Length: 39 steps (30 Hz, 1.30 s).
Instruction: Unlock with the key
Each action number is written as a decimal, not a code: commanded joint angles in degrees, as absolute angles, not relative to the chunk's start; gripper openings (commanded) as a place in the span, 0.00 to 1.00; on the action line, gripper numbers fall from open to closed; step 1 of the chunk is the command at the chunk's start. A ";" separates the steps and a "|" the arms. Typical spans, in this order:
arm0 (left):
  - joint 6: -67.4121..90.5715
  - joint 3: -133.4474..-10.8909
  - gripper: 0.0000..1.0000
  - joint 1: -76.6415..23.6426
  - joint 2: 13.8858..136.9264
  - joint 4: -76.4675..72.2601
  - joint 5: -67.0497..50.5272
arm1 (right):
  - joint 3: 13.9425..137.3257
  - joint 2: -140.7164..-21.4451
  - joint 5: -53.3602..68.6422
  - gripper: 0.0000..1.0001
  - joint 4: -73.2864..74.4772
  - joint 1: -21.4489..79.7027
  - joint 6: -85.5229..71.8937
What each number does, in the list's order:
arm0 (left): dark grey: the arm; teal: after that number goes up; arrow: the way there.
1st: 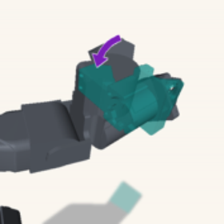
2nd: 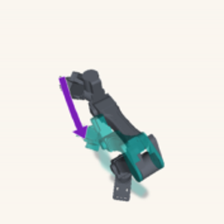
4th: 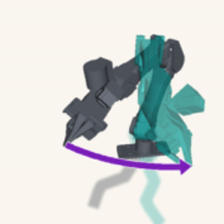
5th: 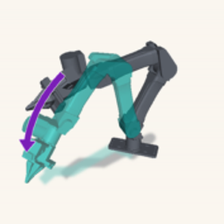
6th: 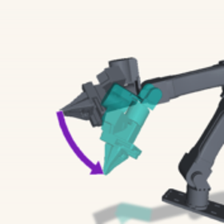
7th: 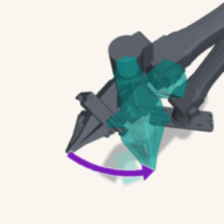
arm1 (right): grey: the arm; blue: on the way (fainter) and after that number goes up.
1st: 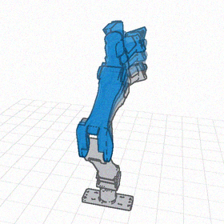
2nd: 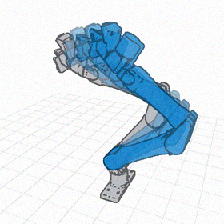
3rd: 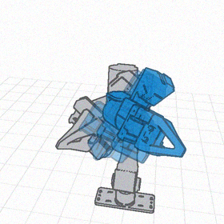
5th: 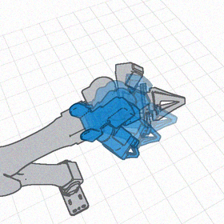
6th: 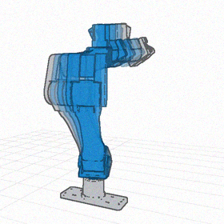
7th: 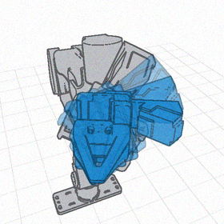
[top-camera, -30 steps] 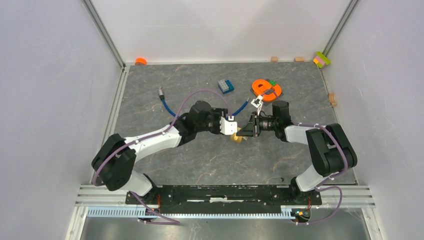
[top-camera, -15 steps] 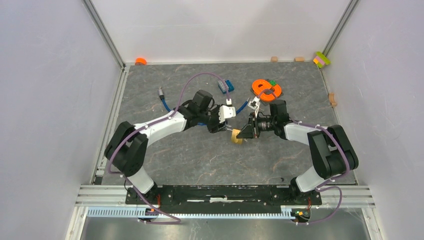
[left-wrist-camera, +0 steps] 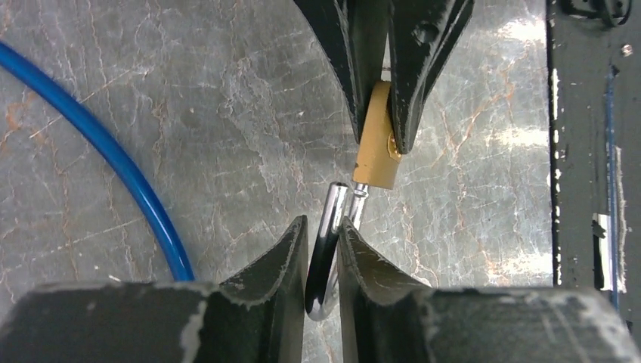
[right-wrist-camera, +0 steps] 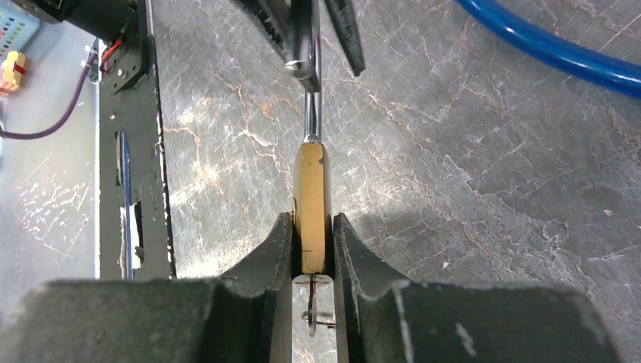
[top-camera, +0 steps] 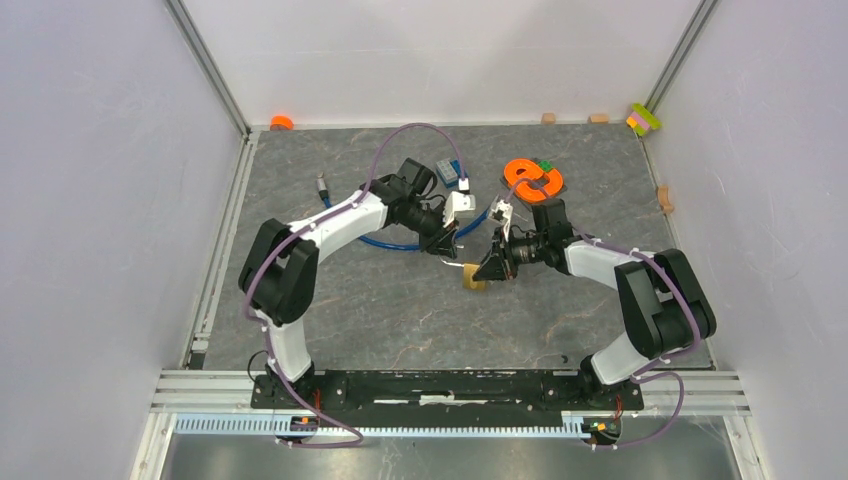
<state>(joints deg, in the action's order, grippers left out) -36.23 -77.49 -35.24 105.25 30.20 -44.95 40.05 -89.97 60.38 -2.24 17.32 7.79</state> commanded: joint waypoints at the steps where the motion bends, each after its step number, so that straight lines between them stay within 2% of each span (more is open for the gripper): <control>1: -40.15 -83.13 0.26 -34.02 108.56 39.90 -52.33 | 43.24 -88.28 64.11 0.00 -0.82 17.72 14.23; 7: -39.52 -82.97 0.29 -33.67 108.77 39.88 -53.32 | 42.98 -87.86 64.06 0.00 -1.18 17.71 13.95; 12: -38.33 -83.03 0.45 -32.60 106.70 39.90 -53.35 | 43.26 -88.97 62.49 0.00 -2.96 17.75 9.64; 14: -37.89 -82.82 0.56 -31.73 105.51 39.90 -53.37 | 43.54 -89.52 61.53 0.00 -3.81 17.75 7.95; 17: -38.19 -82.20 0.61 -30.32 103.63 39.90 -53.35 | 43.98 -91.40 61.14 0.00 -4.65 17.71 5.47; 24: -37.93 -81.41 0.68 -26.56 99.32 39.90 -52.80 | 44.72 -95.37 60.49 0.00 -7.07 18.74 2.17; 39: -35.35 -74.73 0.71 -24.37 89.52 36.00 -49.15 | 52.98 -108.55 62.73 0.00 -10.40 25.60 -6.27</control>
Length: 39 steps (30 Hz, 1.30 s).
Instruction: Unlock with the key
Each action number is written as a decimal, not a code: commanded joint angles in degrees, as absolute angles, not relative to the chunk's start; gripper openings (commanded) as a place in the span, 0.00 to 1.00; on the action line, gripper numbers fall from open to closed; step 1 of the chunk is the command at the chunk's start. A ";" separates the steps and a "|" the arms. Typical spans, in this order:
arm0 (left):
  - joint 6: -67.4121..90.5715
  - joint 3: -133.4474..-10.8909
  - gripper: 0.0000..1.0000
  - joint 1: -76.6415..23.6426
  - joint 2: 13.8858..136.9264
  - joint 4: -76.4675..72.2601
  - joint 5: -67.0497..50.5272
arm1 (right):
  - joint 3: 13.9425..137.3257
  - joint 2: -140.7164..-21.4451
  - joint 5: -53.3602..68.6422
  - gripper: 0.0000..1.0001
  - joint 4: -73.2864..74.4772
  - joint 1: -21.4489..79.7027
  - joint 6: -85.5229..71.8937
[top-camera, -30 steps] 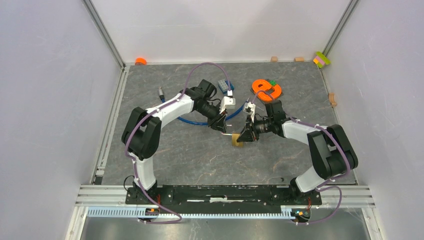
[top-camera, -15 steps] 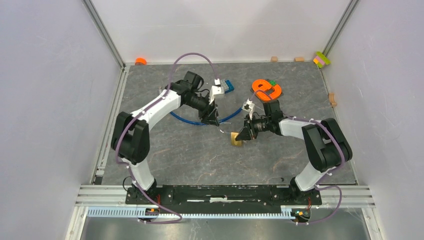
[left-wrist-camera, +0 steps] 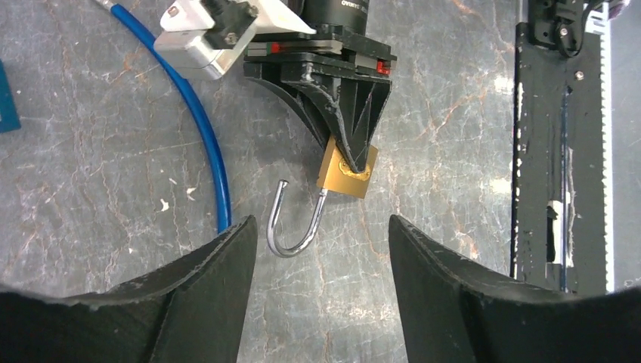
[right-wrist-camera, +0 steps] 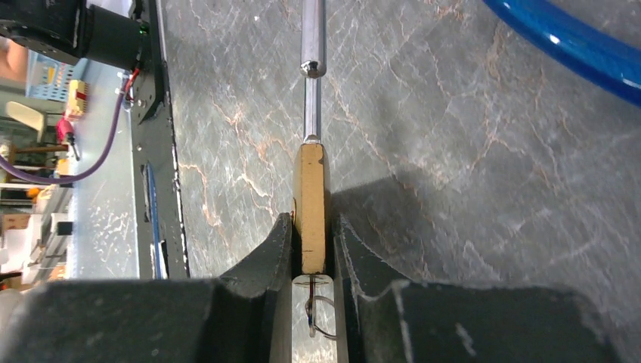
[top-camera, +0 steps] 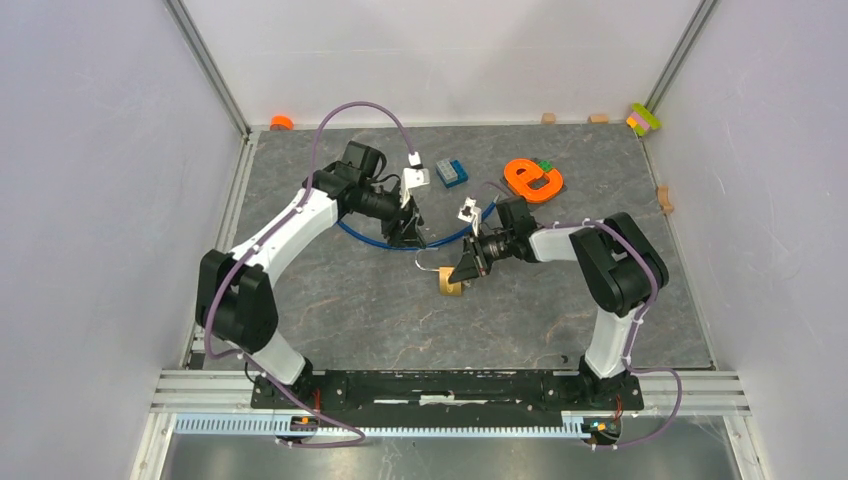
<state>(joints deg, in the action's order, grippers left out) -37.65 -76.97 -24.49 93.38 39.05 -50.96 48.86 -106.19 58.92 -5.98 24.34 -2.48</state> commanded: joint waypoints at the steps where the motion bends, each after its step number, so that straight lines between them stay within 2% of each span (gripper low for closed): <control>1: -34.80 -73.90 0.72 -24.38 88.98 35.07 -48.44 | 53.32 -109.43 62.87 0.00 -10.86 26.11 -6.98; 3: -33.75 -72.21 0.75 -24.03 87.59 32.60 -47.67 | 53.42 -110.96 62.99 0.00 -12.97 26.83 -9.23; 5: -32.79 -70.59 0.83 -23.87 85.87 30.22 -47.14 | 54.16 -112.88 63.50 0.01 -13.26 27.23 -10.26; 11: -32.54 -68.65 0.99 -23.74 83.23 28.13 -45.92 | 57.14 -117.85 65.52 0.10 -12.62 27.27 -12.26; 13: -32.80 -68.35 1.00 -23.69 83.35 28.13 -45.18 | 57.49 -118.58 65.31 0.17 -12.04 27.27 -12.17; 16: -31.89 -67.98 1.00 -23.70 83.48 27.30 -44.88 | 58.85 -119.63 64.59 0.24 -8.11 27.33 -9.85; 23: -31.20 -67.51 1.00 -23.65 82.87 26.27 -45.85 | 62.60 -121.01 60.95 0.34 2.99 27.34 -2.87; 28: -31.77 -66.97 1.00 -23.66 83.18 26.28 -45.59 | 63.76 -121.54 59.38 0.38 6.32 27.33 -1.12; 34: -32.00 -66.91 1.00 -23.65 83.95 26.28 -44.43 | 66.23 -121.30 57.13 0.49 12.40 27.07 3.55; 39: -31.94 -66.82 1.00 -23.65 84.16 26.28 -44.29 | 66.87 -120.17 53.97 0.54 15.57 26.39 5.63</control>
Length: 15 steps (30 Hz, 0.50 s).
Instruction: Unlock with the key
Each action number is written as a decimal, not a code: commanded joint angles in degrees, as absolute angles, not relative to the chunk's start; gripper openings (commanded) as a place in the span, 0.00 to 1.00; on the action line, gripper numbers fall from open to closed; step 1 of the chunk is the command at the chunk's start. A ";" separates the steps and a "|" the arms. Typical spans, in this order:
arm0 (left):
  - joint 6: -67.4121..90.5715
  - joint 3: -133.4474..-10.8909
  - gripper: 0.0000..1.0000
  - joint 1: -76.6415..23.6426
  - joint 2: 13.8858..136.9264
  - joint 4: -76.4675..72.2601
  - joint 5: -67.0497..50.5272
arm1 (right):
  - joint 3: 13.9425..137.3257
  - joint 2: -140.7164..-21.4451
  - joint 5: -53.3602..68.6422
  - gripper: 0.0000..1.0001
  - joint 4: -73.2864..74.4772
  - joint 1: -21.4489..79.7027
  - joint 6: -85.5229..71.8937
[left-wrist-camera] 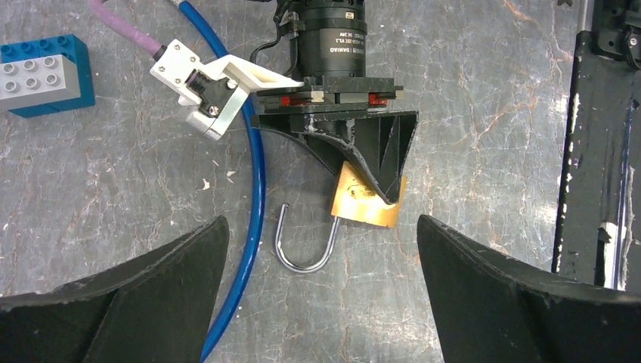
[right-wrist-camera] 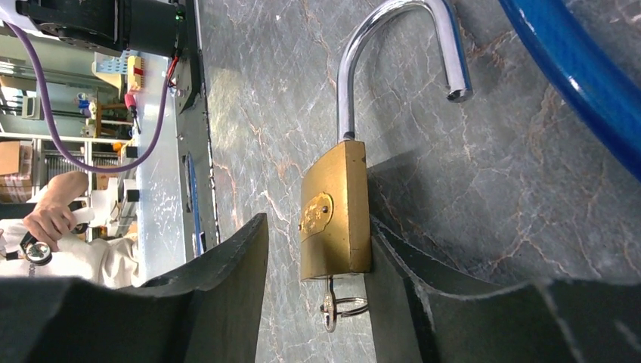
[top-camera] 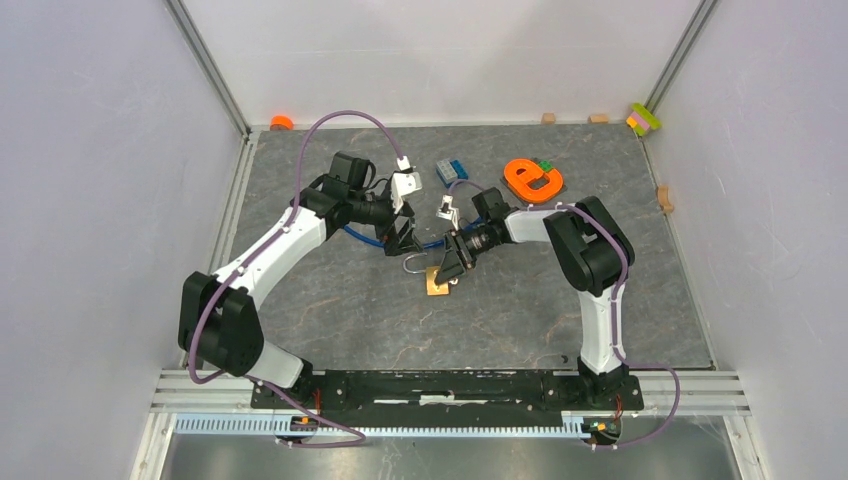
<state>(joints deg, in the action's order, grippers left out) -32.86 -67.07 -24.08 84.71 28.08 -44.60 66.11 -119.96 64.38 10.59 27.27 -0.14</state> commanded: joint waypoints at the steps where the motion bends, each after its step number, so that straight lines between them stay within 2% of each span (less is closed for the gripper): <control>1: -31.97 -66.73 1.00 -23.71 84.12 26.28 -44.30 | 67.05 -119.99 53.36 0.55 16.59 26.24 6.45; 15: -26.26 -62.93 1.00 -23.66 80.49 17.02 -38.24 | 67.06 -114.74 43.10 0.65 22.52 23.75 13.63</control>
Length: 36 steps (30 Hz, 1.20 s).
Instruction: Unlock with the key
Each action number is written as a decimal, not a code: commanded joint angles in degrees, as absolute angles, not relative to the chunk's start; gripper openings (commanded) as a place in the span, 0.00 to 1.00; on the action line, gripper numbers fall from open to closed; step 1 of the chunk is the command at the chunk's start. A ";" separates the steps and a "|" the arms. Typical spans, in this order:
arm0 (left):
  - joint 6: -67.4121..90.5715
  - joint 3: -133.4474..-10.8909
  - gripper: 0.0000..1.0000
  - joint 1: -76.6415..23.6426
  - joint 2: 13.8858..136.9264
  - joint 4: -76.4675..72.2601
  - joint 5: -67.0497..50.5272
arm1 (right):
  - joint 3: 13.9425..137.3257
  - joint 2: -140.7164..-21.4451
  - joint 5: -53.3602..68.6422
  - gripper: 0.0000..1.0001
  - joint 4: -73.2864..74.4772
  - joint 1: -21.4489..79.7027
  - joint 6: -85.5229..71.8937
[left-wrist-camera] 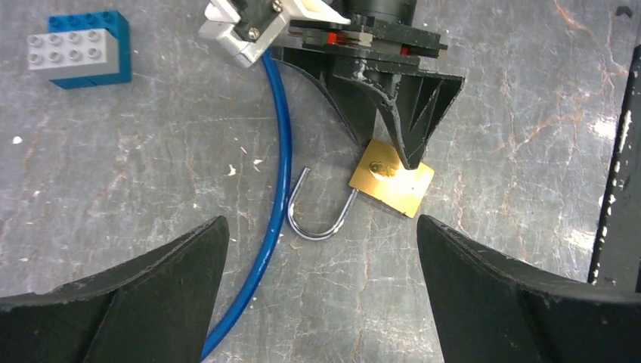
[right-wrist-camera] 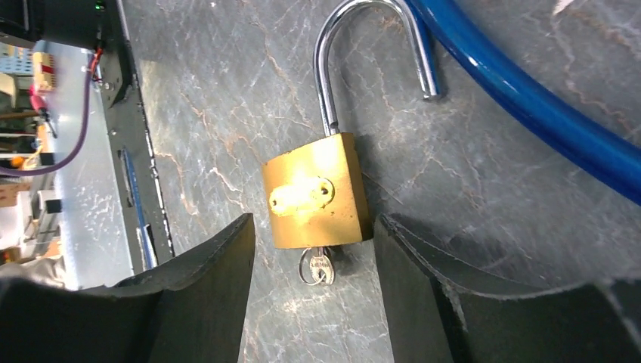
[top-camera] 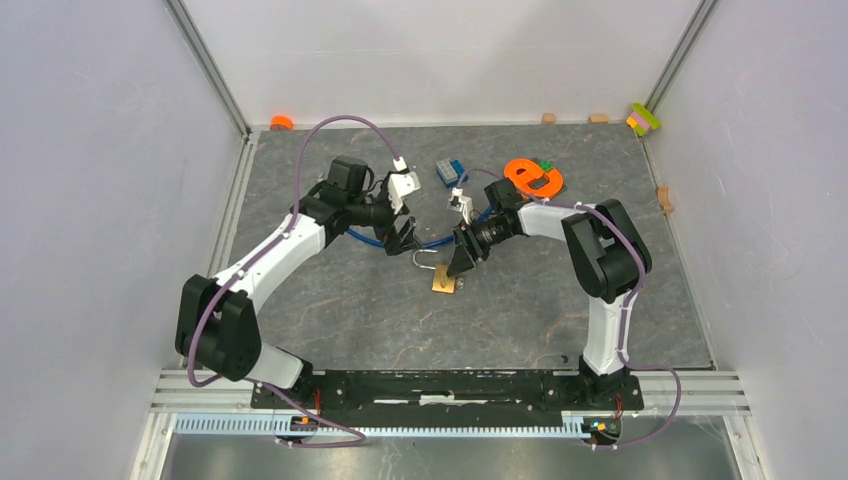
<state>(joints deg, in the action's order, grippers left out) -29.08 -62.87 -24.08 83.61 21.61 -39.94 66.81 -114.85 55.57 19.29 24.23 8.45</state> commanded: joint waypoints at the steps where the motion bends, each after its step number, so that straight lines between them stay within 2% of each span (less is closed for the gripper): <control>1: -26.20 -62.84 1.00 -23.65 80.39 17.03 -38.31 | 67.51 -114.86 42.60 0.65 22.92 23.75 14.02; 7: -24.11 -62.71 1.00 -23.65 80.06 15.94 -35.12 | 69.87 -112.05 34.72 0.68 25.10 23.41 18.61; 16: -16.59 -60.48 1.00 -23.65 76.55 7.81 -18.39 | 70.72 -100.17 14.51 0.75 23.55 22.39 26.47; 18: -14.09 -61.26 1.00 -23.49 75.93 8.13 -12.55 | 72.71 -98.78 10.88 0.80 24.14 21.54 28.80; 22: -12.61 -66.31 1.00 -22.63 76.44 13.86 -4.48 | 75.40 -95.75 8.17 0.98 23.54 17.42 28.61; 25: -11.12 -67.13 1.00 -21.08 76.08 14.71 -1.86 | 75.48 -92.44 9.20 0.98 21.97 12.96 25.97; 29: -5.96 -63.49 1.00 -17.27 72.38 9.72 -0.50 | 70.80 -86.09 12.65 0.98 17.99 7.46 21.92; 36: -2.25 -56.42 1.00 -13.59 63.24 1.69 7.65 | 54.77 -70.20 5.79 0.98 6.88 3.38 17.98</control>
